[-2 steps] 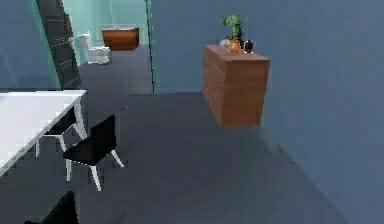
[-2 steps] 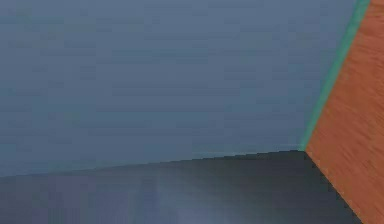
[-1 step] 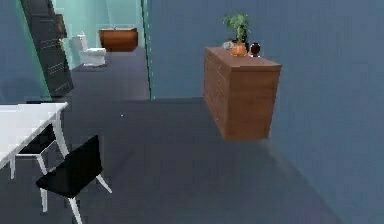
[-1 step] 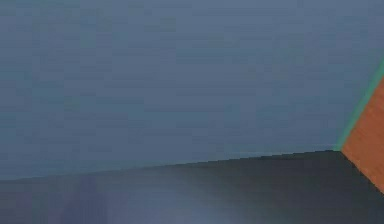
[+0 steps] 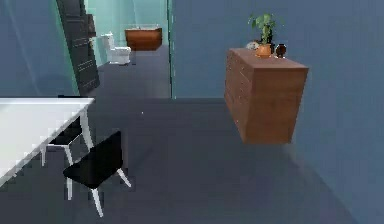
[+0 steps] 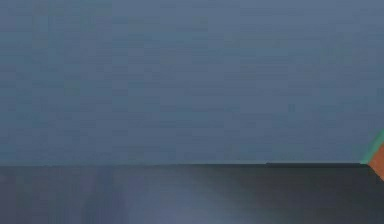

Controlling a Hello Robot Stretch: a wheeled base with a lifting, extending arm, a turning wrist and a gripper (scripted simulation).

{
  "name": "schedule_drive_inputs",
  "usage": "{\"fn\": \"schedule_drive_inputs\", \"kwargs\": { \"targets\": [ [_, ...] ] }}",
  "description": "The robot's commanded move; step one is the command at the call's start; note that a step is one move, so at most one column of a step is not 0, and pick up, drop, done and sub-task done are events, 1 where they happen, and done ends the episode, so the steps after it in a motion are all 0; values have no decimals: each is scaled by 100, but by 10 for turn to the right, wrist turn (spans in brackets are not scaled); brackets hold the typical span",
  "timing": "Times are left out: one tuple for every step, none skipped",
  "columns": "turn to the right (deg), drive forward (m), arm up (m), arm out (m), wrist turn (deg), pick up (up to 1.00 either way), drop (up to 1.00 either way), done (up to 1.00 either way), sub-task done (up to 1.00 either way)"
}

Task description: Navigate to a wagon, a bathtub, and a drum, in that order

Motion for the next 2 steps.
{"fn": "schedule_drive_inputs", "kwargs": {
  "targets": [
    [0, 100, 0, 0, 0, 0, 0, 0, 0],
    [0, 70, 0, 0, 0, 0, 0, 0, 0]
  ]
}}
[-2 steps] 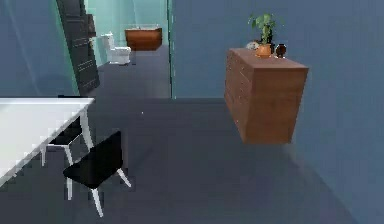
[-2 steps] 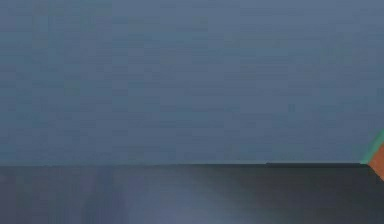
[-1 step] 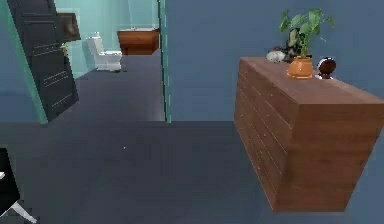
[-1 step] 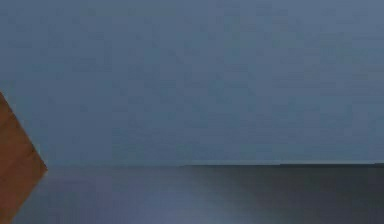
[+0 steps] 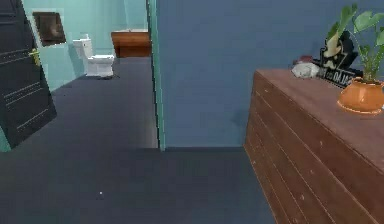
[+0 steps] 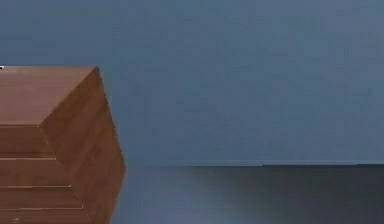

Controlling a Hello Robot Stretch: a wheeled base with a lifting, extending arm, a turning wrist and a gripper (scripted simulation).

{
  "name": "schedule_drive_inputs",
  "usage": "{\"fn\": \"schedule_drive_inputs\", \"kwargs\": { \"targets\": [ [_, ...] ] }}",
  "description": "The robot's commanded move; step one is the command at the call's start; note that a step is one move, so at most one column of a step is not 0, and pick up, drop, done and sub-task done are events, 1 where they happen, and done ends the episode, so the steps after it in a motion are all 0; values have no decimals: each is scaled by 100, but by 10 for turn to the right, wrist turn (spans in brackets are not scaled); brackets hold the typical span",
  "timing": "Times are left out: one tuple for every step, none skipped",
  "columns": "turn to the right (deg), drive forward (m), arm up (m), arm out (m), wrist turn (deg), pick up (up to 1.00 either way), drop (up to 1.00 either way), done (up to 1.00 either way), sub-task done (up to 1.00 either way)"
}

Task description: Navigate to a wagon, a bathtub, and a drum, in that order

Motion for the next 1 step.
{"fn": "schedule_drive_inputs", "kwargs": {
  "targets": [
    [-150, 0, 0, 0, 0, 0, 0, 0, 0]
  ]
}}
